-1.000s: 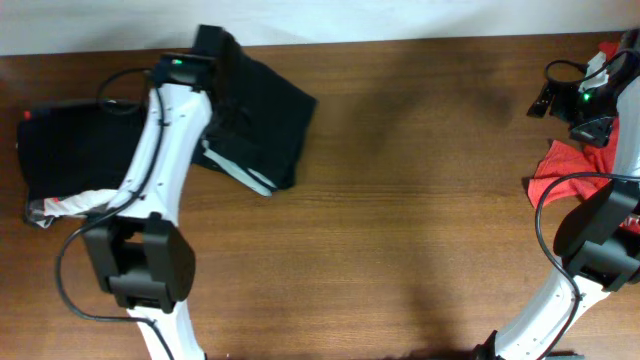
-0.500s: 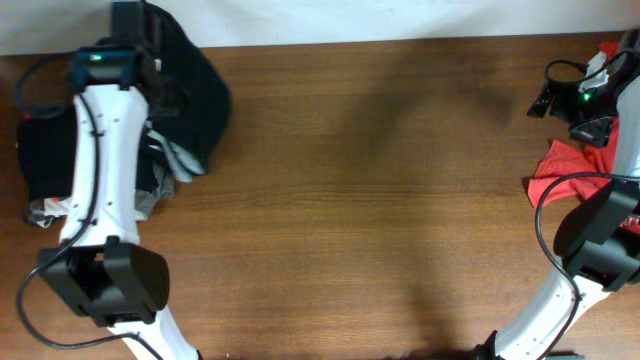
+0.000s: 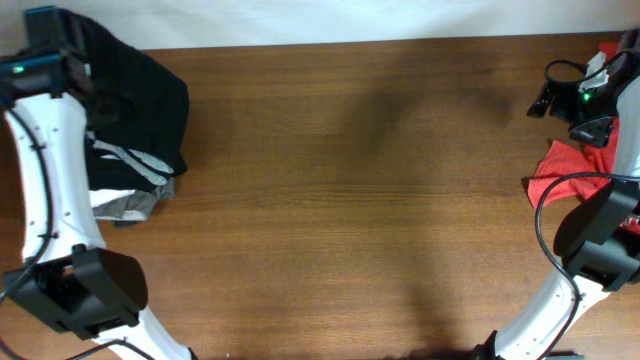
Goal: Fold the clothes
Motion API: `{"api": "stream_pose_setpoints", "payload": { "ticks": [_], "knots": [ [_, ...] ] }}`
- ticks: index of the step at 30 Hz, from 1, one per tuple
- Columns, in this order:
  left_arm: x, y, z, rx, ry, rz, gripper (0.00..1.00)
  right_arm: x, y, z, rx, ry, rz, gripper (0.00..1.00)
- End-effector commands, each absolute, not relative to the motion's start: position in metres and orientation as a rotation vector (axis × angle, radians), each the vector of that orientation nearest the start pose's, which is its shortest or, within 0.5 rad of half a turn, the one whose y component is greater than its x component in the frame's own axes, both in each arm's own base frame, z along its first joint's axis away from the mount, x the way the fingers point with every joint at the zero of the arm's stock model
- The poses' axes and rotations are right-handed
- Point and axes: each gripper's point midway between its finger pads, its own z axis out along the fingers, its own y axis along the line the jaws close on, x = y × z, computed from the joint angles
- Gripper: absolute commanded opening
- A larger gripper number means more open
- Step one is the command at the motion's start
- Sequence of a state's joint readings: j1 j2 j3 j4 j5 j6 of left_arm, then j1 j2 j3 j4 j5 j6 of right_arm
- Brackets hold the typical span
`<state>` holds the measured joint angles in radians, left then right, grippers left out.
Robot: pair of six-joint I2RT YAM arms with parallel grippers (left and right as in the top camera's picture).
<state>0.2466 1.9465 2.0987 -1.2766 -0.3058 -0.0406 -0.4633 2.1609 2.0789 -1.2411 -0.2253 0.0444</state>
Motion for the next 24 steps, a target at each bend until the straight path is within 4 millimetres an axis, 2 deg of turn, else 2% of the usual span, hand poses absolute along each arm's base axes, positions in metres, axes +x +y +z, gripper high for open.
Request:
{"api": "stream_pose_setpoints", "payload": {
  "ticks": [1, 7, 11, 12, 15, 21, 24],
  "knots": [
    [0.413, 0.188, 0.273, -0.552, 2.558, 0.500, 0.01, 0.444, -0.180, 0.157, 0.652, 2.723, 0.220, 0.99],
    [0.397, 0.221, 0.273, -0.659, 2.543, 0.526, 0.01, 0.444, -0.180, 0.157, 0.653, 2.723, 0.220, 0.99],
    [0.394, 0.227, 0.270, -0.687, 2.543, 0.450, 0.05, 0.444, -0.180, 0.157, 0.653, 2.723, 0.220, 0.99],
    [0.394, 0.227, 0.269, -0.690, 2.544, 0.425, 0.09, 0.444, -0.180, 0.157, 0.653, 2.723, 0.219, 0.99],
    [0.392, 0.232, 0.267, -0.706, 2.545, 0.418, 0.33, 0.444, -0.180, 0.157, 0.653, 2.723, 0.220, 0.99],
    [0.382, 0.252, 0.260, -0.772, 2.546, 0.444, 0.36, 0.444, -0.180, 0.157, 0.653, 2.723, 0.219, 0.99],
    [0.383, 0.254, 0.257, -0.812, 2.531, 0.362, 0.49, 0.444, -0.180, 0.157, 0.653, 2.723, 0.220, 0.99]
  ]
}}
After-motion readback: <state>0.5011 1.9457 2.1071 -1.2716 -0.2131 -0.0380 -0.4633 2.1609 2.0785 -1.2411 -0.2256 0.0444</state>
